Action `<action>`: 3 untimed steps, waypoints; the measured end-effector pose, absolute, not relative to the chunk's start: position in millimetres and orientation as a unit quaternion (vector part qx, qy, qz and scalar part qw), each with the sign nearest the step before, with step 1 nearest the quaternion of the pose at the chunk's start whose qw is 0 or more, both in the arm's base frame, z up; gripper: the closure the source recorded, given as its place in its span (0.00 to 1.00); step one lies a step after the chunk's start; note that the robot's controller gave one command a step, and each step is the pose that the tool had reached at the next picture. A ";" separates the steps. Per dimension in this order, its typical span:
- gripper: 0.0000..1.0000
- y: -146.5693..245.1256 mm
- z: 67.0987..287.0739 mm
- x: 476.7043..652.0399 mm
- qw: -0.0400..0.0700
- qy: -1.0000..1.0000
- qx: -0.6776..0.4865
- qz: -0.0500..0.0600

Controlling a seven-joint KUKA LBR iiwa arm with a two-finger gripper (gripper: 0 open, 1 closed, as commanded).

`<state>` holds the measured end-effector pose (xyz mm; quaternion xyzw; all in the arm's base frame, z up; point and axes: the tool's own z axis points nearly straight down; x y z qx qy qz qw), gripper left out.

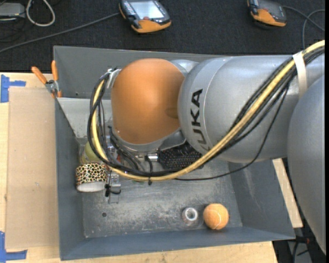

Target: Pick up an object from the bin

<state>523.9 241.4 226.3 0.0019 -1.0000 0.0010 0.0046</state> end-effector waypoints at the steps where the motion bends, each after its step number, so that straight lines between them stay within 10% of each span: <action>1: 0.00 239.5 231.2 525.9 0.001 -1.000 -0.001 0.000; 2: 0.00 242.2 129.0 558.1 0.000 -0.999 -0.033 0.000; 3: 0.00 244.5 123.9 565.8 -0.001 -0.999 -0.043 -0.002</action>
Offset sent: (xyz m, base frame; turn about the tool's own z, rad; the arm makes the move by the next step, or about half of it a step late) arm 0.0499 0.0015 -0.1563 0.1080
